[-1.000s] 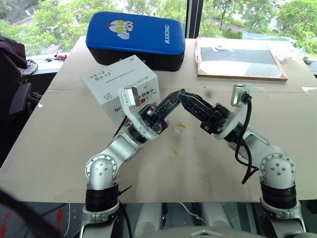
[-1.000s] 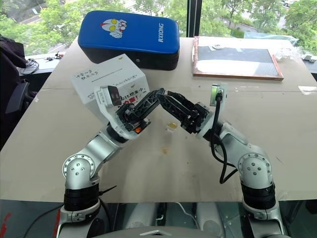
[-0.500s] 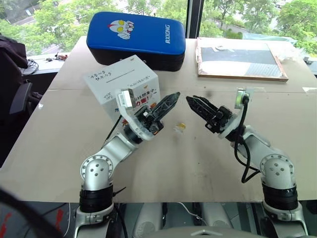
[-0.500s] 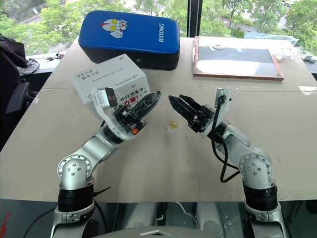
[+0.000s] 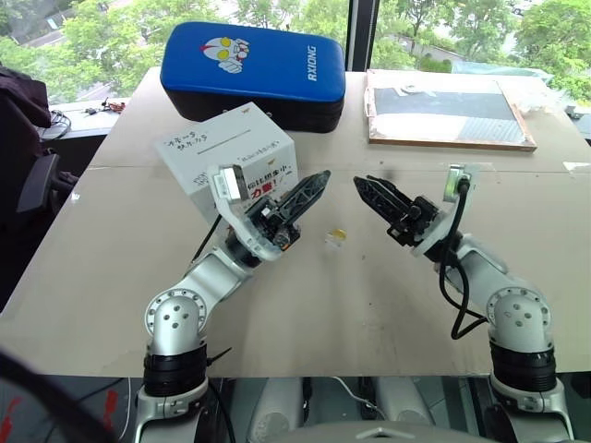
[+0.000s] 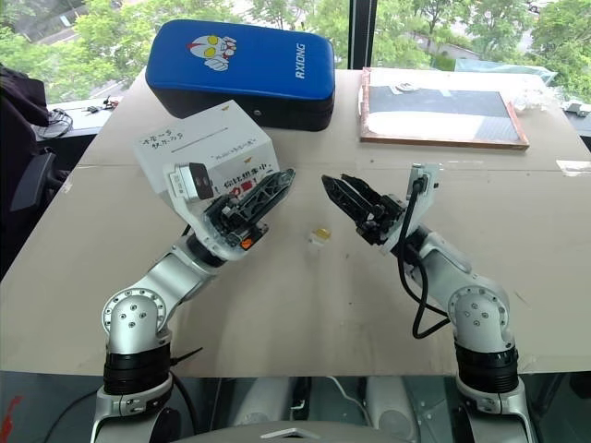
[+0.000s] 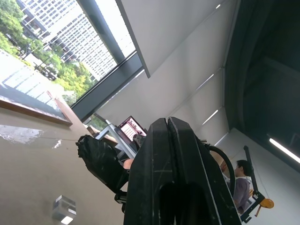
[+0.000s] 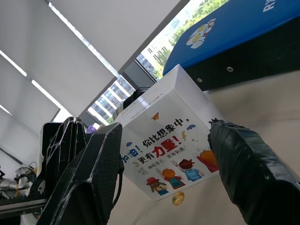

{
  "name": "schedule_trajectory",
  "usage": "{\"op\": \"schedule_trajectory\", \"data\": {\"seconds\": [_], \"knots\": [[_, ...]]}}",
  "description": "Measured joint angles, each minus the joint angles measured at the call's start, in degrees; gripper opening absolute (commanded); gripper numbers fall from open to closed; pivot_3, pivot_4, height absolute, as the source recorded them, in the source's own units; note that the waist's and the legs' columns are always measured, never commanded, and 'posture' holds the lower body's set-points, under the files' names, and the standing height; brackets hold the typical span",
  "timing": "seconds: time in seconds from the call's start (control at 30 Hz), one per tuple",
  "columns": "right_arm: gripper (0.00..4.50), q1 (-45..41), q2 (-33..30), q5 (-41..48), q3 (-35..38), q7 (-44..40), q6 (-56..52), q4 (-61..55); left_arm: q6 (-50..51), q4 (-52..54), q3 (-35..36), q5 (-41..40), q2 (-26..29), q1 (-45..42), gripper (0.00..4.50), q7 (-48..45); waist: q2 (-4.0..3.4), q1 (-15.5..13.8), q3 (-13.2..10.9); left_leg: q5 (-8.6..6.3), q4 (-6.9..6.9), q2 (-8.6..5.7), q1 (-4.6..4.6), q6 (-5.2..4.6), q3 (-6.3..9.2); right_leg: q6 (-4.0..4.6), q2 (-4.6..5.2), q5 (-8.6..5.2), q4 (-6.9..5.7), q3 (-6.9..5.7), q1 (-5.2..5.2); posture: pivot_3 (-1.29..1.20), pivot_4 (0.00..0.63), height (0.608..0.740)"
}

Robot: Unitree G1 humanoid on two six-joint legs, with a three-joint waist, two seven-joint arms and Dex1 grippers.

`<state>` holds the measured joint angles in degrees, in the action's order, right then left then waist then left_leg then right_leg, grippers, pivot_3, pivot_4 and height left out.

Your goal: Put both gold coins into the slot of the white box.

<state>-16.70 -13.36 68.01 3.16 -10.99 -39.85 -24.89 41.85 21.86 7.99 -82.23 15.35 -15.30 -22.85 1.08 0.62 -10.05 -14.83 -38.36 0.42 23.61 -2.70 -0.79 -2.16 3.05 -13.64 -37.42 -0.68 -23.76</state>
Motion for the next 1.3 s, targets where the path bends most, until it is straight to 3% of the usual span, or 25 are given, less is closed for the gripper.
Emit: {"op": "schedule_trajectory", "data": {"seconds": [0.23,0.3,0.37,0.47,0.6,0.7,0.87,1.03,1.17,1.3], "knots": [[3.19,0.0,-0.5,0.0,1.4,-1.3,0.1,0.6,-0.7,0.1,0.5,1.6,0.4,1.0,0.00,0.5,0.00,0.0,0.0,0.00,0.00,0.00,0.00,0.00,-0.01,0.00,0.00,0.00,0.00,0.00,0.00,0.00,0.150,0.740],[3.72,0.0,-1.8,-0.4,2.5,-2.3,0.2,1.3,-0.8,0.5,0.4,3.7,1.7,2.6,0.00,0.4,0.00,0.0,0.0,0.00,0.00,0.00,-0.01,0.00,-0.03,0.00,0.00,0.00,0.00,0.01,0.00,0.00,0.150,0.740],[4.42,0.3,-3.3,-0.9,3.6,-3.7,0.3,1.3,-1.3,1.9,-0.1,8.3,3.7,5.4,0.00,0.1,-0.01,0.1,0.0,0.00,0.01,0.00,-0.02,0.00,-0.05,0.00,-0.01,0.00,0.00,0.02,-0.01,0.00,0.150,0.740],[4.47,1.6,-5.5,-2.2,4.8,-5.7,0.5,1.3,-3.9,3.8,0.2,15.0,4.1,9.2,0.00,1.4,-0.01,0.0,0.0,0.00,0.01,0.01,-0.02,0.00,-0.03,0.00,0.01,0.00,0.00,0.03,0.00,0.00,0.150,0.740],[4.47,3.4,-7.7,-6.6,4.8,-8.4,2.0,1.2,-9.5,7.8,-0.7,30.8,6.5,12.0,0.00,5.8,-0.01,-0.2,0.0,0.00,0.01,0.01,-0.04,0.00,-0.04,0.01,0.02,0.00,-0.01,0.05,0.00,0.00,0.150,0.740],[4.50,4.6,-7.5,-7.5,4.8,-8.8,2.6,1.2,-12.7,11.7,-4.7,42.0,9.3,15.4,0.86,6.8,-0.01,-0.2,0.0,0.00,0.01,0.01,-0.02,0.00,-0.09,0.01,0.05,0.00,0.01,0.09,-0.01,0.00,0.150,0.740],[4.50,4.7,-7.5,-8.5,4.8,-9.5,2.9,1.1,-13.4,13.0,-9.2,55.2,9.6,17.2,3.20,11.8,-0.01,-0.3,0.0,0.00,0.01,0.03,-0.03,0.00,-0.06,0.01,0.08,0.00,-0.01,0.08,0.00,0.00,0.150,0.740],[4.50,5.1,-11.4,-9.4,4.6,-13.7,2.7,-2.3,-8.1,12.8,-9.2,59.2,6.5,16.4,3.20,17.3,0.00,-0.5,0.0,-0.01,-0.01,0.03,-0.01,0.00,-0.03,0.00,0.08,0.01,-0.02,0.04,0.00,0.00,0.150,0.740],[4.50,5.7,-18.3,-11.1,4.3,-19.1,2.4,-6.4,-1.4,12.8,-9.0,60.6,3.6,16.2,3.20,20.9,0.03,-0.6,0.0,-0.01,-0.02,0.02,0.00,-0.01,0.00,-0.01,0.08,0.01,-0.02,-0.01,0.00,0.00,0.150,0.740],[4.50,6.2,-18.6,-11.6,4.2,-19.9,2.4,-6.7,2.6,11.1,-9.1,62.8,1.5,15.2,3.20,23.2,0.04,-0.7,0.0,-0.01,-0.05,0.02,-0.05,-0.01,0.01,-0.01,0.06,0.01,-0.16,-0.01,0.01,0.00,0.150,0.740]]}}
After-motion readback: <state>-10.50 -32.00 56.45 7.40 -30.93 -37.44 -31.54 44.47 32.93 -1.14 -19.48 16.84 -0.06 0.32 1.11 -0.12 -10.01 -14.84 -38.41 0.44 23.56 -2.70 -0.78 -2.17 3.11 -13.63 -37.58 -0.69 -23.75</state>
